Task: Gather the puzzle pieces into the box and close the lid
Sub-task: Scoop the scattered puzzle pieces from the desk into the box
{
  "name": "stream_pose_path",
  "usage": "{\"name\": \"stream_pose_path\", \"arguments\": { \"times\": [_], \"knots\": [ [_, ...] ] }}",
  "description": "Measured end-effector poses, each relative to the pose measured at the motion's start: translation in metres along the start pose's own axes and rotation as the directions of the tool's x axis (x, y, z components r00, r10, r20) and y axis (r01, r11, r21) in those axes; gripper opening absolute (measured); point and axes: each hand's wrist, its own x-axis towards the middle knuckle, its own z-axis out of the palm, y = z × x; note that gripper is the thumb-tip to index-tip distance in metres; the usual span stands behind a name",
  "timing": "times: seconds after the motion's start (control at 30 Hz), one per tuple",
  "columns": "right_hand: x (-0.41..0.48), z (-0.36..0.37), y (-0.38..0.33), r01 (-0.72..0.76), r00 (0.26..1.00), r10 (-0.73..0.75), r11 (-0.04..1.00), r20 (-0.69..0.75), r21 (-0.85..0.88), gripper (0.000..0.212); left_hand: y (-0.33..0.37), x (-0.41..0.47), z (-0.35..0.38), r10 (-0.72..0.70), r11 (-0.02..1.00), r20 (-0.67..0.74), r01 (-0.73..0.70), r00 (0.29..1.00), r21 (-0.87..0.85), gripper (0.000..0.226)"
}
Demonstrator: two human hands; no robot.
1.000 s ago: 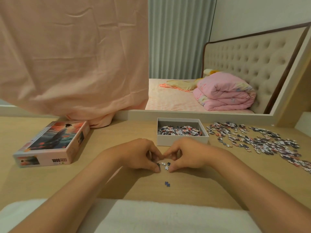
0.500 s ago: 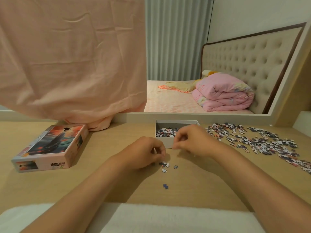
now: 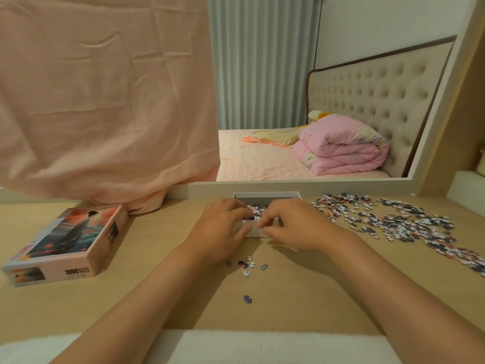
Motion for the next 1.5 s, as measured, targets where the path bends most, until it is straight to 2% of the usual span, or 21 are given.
{"name": "stream_pose_path", "arguments": {
  "times": [0.07,0.17,0.2,0.27,0.4,0.47,0.53,0.63,0.77,0.97,1.03,1.13,1.23,1.37,1.43,1.5],
  "knots": [
    [-0.004,0.002,-0.009,-0.03,0.979,0.013,0.996,0.202,0.081,0.016,-0.001,-0.012,-0.011,0.007,1.0,0.009,-0.007,1.0,-0.018,0.023],
    [-0.011,0.01,-0.014,-0.057,0.937,0.027,0.995,0.348,0.078,0.021,0.0,-0.031,-0.024,-0.017,0.995,0.223,0.039,0.975,-0.092,0.025],
    [-0.012,0.012,-0.013,-0.058,0.934,0.029,0.996,0.356,0.071,0.02,-0.001,-0.037,-0.026,-0.018,0.994,0.297,0.05,0.955,-0.1,0.027],
    [-0.013,0.016,-0.011,-0.066,0.936,0.029,0.993,0.352,0.095,0.015,-0.003,-0.047,-0.026,0.015,0.991,0.359,0.033,0.933,-0.128,0.029],
    [-0.017,0.018,-0.009,-0.098,0.937,0.05,0.988,0.345,0.122,0.007,-0.003,-0.053,-0.025,0.028,0.975,0.311,0.042,0.95,-0.218,0.017],
    [-0.016,0.019,-0.009,-0.108,0.955,0.06,0.983,0.292,0.15,0.006,-0.002,-0.052,-0.023,0.008,0.969,0.293,0.064,0.956,-0.237,0.014],
    [-0.013,0.022,-0.01,-0.102,0.976,0.064,0.979,0.21,0.177,0.016,-0.001,-0.051,-0.022,-0.009,0.969,0.3,0.083,0.954,-0.234,0.016],
    [-0.009,0.031,-0.013,-0.06,0.975,0.03,0.989,0.22,0.132,0.035,0.0,-0.052,-0.022,-0.007,0.974,0.318,0.078,0.948,-0.211,0.025],
    [-0.005,0.04,-0.015,0.019,0.964,-0.038,0.997,0.265,0.073,0.022,0.004,-0.052,-0.018,0.006,0.973,0.325,0.069,0.946,-0.219,0.027],
    [-0.002,0.034,-0.014,-0.052,0.963,0.02,0.993,0.268,0.11,0.002,0.006,-0.045,-0.018,-0.081,0.926,0.36,0.204,0.93,-0.318,0.016],
    [-0.002,0.028,-0.013,-0.07,0.98,0.037,0.985,0.198,0.158,0.002,0.008,-0.041,-0.02,-0.087,0.904,0.413,0.246,0.906,-0.349,0.014],
    [0.005,0.013,-0.004,-0.144,0.981,0.171,0.957,-0.088,0.25,0.006,0.011,-0.035,-0.023,-0.065,0.878,0.457,0.269,0.887,-0.396,0.008],
    [0.011,0.005,0.009,-0.222,0.911,0.28,0.952,-0.303,0.212,0.007,0.014,-0.022,-0.023,-0.089,0.862,0.334,0.24,0.938,-0.446,0.007],
    [0.013,0.009,0.025,-0.274,0.902,0.309,0.95,-0.301,0.152,0.009,0.011,0.015,-0.012,-0.235,0.813,0.103,0.253,0.967,-0.525,0.009],
    [0.014,0.01,0.031,-0.278,0.913,0.306,0.95,-0.269,0.139,0.011,0.011,0.032,-0.004,-0.26,0.849,0.072,0.263,0.963,-0.459,0.009],
    [0.014,0.009,0.031,-0.243,0.927,0.275,0.958,-0.253,0.154,0.009,0.011,0.044,0.002,-0.253,0.893,0.102,0.273,0.962,-0.359,0.009]
  ]
}}
